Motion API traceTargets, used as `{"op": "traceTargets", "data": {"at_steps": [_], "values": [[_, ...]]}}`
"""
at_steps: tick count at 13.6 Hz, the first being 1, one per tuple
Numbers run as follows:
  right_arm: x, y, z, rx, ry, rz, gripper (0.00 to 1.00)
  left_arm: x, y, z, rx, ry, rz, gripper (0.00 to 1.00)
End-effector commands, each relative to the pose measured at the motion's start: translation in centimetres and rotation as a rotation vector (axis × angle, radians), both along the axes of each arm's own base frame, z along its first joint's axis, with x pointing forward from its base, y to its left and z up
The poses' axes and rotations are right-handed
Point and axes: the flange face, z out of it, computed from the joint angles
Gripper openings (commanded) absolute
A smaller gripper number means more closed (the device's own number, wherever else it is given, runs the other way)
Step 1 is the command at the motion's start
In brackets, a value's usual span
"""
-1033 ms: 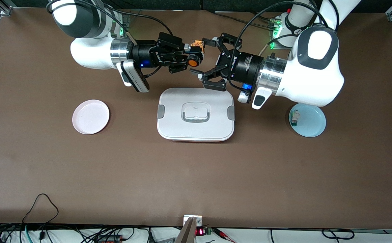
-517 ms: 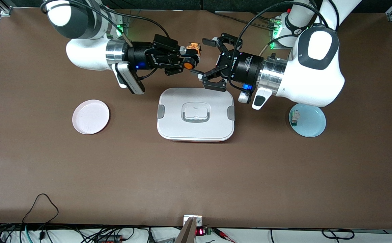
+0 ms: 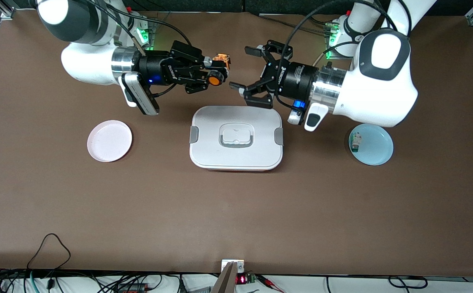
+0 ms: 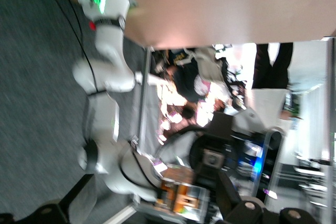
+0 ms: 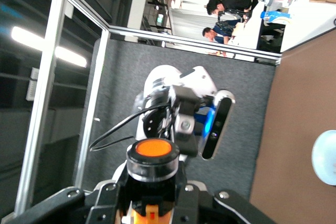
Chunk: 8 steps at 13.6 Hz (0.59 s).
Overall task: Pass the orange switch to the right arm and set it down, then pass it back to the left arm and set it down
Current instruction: 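Open the left gripper while the right gripper pulls the switch away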
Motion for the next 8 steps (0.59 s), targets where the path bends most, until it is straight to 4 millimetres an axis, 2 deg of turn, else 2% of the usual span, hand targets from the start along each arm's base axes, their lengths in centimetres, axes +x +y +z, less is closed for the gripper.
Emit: {"op": "traceTargets", "data": {"at_steps": [1, 4, 6, 8], "values": [[-0.2, -2.7, 0.9, -0.071, -0.020, 0.049, 0.24, -2.7, -1.4, 2.8, 0.055, -0.252, -0.138, 1.00], [0.5, -4.8, 0.3, -0.144, -0.050, 0.082, 0.24, -6.0, -2.3, 4.0, 0.140, -0.544, -0.318, 1.00], [1.0, -6.1, -0.4, -0.209, -0.055, 0.094, 0.24, -6.9, -1.8, 4.2, 0.184, -0.721, -0.447, 1.00], [1.8, -8.3, -1.3, -0.284, -0.070, 0.138, 0.24, -7.2, -1.2, 3.6, 0.206, -0.855, -0.567, 1.00]]}}
